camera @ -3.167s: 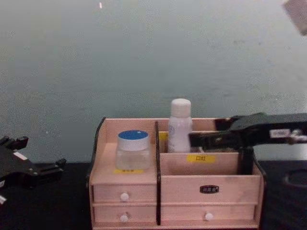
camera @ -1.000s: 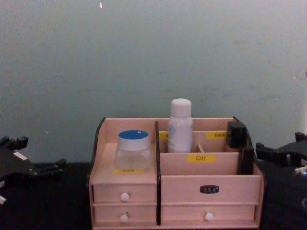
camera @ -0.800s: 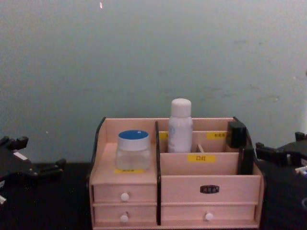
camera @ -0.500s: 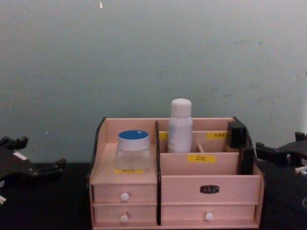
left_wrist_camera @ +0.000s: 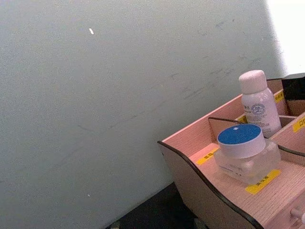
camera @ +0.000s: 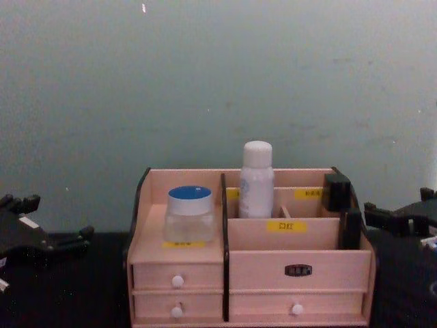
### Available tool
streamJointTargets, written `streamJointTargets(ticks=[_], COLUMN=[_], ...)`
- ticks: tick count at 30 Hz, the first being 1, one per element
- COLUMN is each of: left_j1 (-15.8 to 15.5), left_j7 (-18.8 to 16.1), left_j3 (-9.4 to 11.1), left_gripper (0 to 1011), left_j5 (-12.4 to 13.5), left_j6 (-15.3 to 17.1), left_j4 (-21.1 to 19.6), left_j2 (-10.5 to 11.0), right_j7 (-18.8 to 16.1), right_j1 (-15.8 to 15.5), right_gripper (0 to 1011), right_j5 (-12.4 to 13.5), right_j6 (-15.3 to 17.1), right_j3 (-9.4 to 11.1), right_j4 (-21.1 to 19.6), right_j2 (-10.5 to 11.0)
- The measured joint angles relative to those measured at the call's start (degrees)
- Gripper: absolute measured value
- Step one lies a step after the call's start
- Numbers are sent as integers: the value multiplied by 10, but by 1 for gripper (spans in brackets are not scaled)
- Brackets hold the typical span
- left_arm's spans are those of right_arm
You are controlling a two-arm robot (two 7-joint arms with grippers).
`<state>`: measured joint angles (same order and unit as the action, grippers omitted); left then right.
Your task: Pick up the facial cleanser and watermelon frost from the table and place them into the tiered storage box.
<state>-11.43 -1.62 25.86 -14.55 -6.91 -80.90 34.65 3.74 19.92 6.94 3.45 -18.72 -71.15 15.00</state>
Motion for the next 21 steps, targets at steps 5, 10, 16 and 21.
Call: streamJointTargets(ticks=[5, 10, 16, 21], left_j1=[0, 0, 0, 0], left_j7=[0, 0, 0, 0], left_j3=[0, 0, 0, 0], left_gripper=[1001, 1001, 1001, 1001], left_j5=[0, 0, 0, 0], left_j6=[0, 0, 0, 0], left_j4=[0, 0, 0, 0], left_j2=[0, 0, 0, 0], right_j7=[0, 0, 0, 0], right_j1=[0, 0, 0, 0], right_gripper=[1002, 1002, 1002, 1003], right_j5=[0, 0, 0, 0], right_j6=[0, 0, 0, 0], right_j3=[0, 0, 0, 0], right_j4=[0, 0, 0, 0], right_j2=[0, 0, 0, 0])
